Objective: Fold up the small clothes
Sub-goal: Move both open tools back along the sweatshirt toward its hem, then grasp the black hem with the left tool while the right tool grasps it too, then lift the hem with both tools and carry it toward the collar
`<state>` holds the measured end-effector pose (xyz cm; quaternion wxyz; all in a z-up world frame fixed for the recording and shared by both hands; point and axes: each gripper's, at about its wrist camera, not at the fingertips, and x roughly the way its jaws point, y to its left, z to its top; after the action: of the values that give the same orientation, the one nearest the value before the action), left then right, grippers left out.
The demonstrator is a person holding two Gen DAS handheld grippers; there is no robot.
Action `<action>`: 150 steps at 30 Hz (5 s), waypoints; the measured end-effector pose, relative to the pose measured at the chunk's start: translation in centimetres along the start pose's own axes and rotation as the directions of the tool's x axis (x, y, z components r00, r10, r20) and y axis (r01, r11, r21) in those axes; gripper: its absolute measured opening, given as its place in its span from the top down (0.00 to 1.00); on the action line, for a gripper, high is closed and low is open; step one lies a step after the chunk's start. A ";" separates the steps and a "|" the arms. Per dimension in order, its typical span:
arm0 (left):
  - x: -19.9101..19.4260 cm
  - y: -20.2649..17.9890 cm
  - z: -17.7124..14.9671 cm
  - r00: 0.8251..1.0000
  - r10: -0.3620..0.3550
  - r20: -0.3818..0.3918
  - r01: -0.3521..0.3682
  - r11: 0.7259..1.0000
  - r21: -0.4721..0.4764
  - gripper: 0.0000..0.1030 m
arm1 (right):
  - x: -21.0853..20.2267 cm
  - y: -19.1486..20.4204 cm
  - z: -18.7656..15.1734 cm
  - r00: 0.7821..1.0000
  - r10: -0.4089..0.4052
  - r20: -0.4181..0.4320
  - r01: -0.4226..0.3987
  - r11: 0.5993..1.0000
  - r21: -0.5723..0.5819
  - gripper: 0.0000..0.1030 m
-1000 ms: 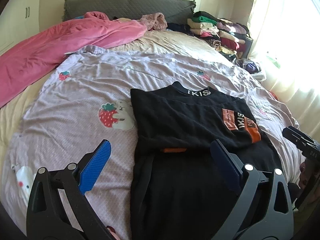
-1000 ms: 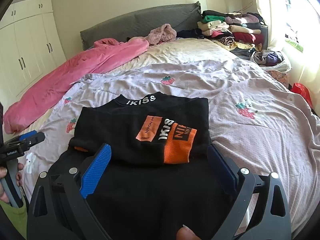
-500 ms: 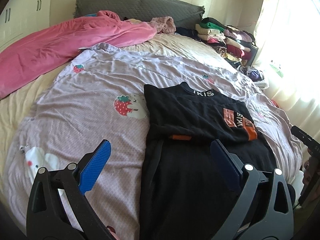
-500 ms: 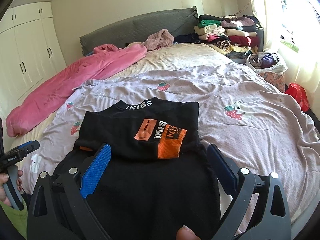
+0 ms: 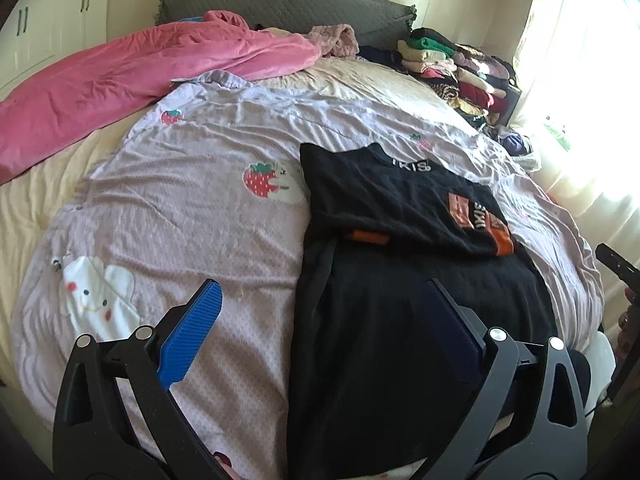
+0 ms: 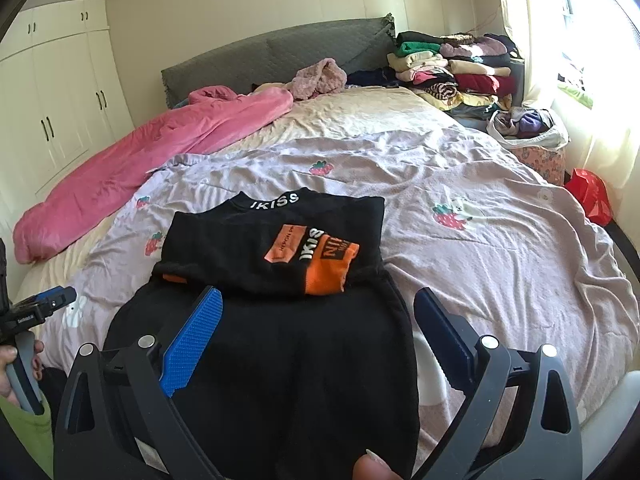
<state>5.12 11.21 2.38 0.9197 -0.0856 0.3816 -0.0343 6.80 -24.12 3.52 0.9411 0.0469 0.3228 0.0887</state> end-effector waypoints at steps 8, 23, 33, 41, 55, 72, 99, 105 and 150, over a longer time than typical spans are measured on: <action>0.0 -0.3 -1.8 0.999 -0.003 -0.033 0.004 1.000 0.018 0.09 | -0.9 -0.4 -1.4 0.999 -0.016 -0.029 0.015 1.000 -0.025 0.07; 0.3 -0.2 -5.0 0.995 0.010 -0.096 -0.006 0.999 0.039 0.09 | -1.2 -2.3 -3.7 0.996 -0.050 -0.073 0.048 0.999 -0.024 0.07; 0.7 0.7 -6.9 0.991 -0.003 -0.132 0.002 1.000 -0.004 0.10 | -0.9 -3.4 -5.8 0.991 -0.066 -0.117 0.064 0.998 -0.020 0.07; 0.8 1.0 -7.9 0.989 -0.021 -0.148 0.017 1.000 -0.026 0.10 | -1.1 -4.1 -6.8 0.987 -0.081 -0.135 0.079 0.997 -0.020 0.07; 1.2 0.3 -9.0 0.978 -0.075 -0.197 0.075 0.997 -0.007 0.49 | -0.8 -5.2 -8.9 0.979 -0.087 -0.184 0.086 0.996 -0.014 0.07; 2.4 0.1 -10.4 0.962 -0.085 -0.258 0.089 0.996 0.001 0.80 | 1.1 -5.2 -11.2 0.959 -0.063 -0.277 0.052 0.997 -0.048 0.23; 3.2 0.2 -10.6 0.957 -0.092 -0.274 0.092 0.996 -0.012 0.80 | 3.5 -6.3 -13.2 0.938 0.058 -0.341 -0.047 0.998 0.040 0.88; 3.1 1.0 -10.5 0.957 -0.106 -0.271 0.093 0.994 -0.057 0.78 | 3.9 -6.6 -13.4 0.934 0.045 -0.355 -0.031 0.998 0.047 0.77; -1.2 1.5 -3.6 0.974 -0.215 -0.071 0.209 0.975 -0.074 0.96 | -1.5 -6.7 -5.7 0.985 0.148 -0.083 -0.148 0.989 0.015 0.92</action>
<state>1.77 12.38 0.45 0.8918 -0.1546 0.4069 -0.1231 3.08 -30.83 -1.08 0.9174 0.0711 0.3579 0.1588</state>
